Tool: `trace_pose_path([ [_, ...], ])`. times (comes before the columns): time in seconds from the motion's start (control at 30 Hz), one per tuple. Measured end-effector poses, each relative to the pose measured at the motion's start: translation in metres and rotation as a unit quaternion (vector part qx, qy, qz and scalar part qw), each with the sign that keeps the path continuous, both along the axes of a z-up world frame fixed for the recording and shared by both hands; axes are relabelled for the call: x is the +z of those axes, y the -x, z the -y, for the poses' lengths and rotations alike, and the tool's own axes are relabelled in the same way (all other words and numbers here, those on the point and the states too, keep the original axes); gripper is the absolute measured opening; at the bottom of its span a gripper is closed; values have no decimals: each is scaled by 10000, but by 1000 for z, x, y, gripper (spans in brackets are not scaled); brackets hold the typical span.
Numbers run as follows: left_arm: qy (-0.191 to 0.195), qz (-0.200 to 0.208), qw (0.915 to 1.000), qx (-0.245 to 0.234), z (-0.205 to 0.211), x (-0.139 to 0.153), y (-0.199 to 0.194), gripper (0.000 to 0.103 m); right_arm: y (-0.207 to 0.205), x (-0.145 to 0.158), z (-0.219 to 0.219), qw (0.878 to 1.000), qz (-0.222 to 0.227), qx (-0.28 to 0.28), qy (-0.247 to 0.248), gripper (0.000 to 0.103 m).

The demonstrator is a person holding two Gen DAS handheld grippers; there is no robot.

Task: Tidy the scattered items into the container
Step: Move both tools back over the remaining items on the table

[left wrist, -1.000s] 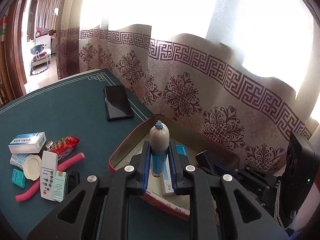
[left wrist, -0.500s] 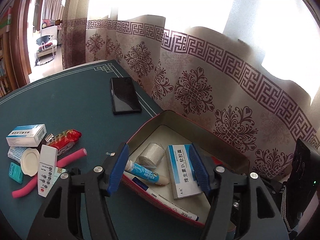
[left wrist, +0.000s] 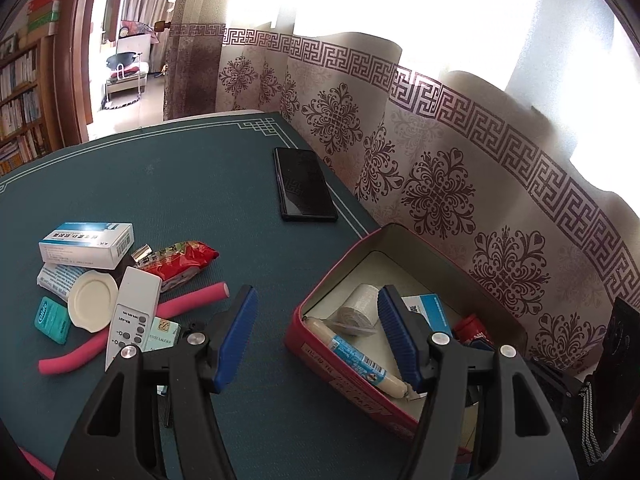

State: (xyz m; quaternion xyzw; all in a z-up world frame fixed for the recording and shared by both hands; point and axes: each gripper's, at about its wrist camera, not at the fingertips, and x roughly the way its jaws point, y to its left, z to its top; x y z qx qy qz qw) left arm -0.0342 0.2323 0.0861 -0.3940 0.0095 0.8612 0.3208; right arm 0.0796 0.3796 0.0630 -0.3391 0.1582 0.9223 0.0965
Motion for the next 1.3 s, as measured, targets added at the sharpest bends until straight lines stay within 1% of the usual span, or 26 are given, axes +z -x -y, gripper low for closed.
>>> trace_pose_path([
  [0.2, 50, 57, 9998, 179, 18, -4, 4, 66, 3, 0, 7, 10000, 13, 79, 38, 24],
  [0.27, 92, 72, 9996, 248, 25, -5, 5, 66, 5, -1, 11, 9999, 11, 133, 64, 27],
  [0.4, 89, 181, 9988, 439, 44, -10, 9, 66, 10, -1, 25, 9996, -5, 285, 73, 38],
  [0.43, 90, 216, 9984, 507, 50, -11, 11, 67, 12, -1, 28, 9994, -14, 326, 75, 42],
  [0.5, 90, 263, 9974, 659, 62, -14, 14, 73, 15, -1, 36, 9991, -36, 406, 78, 47],
  [0.53, 92, 276, 9968, 746, 69, -15, 16, 73, 17, -2, 40, 9989, -41, 453, 79, 47],
  [0.73, 110, 407, 9919, 1200, 110, -24, 24, 74, 30, -5, 66, 9969, 6, 776, 95, 48],
  [0.9, 166, 460, 9879, 1473, 137, -30, 29, 74, 41, -11, 90, 9943, 121, 1051, 87, 48],
  [1.2, 289, 512, 9837, 1702, 169, -43, 33, 74, 60, -25, 122, 9888, 387, 1432, 168, 48],
  [1.3, 388, 489, 9833, 1712, 177, -48, 33, 74, 65, -30, 131, 9870, 476, 1524, 188, 48],
])
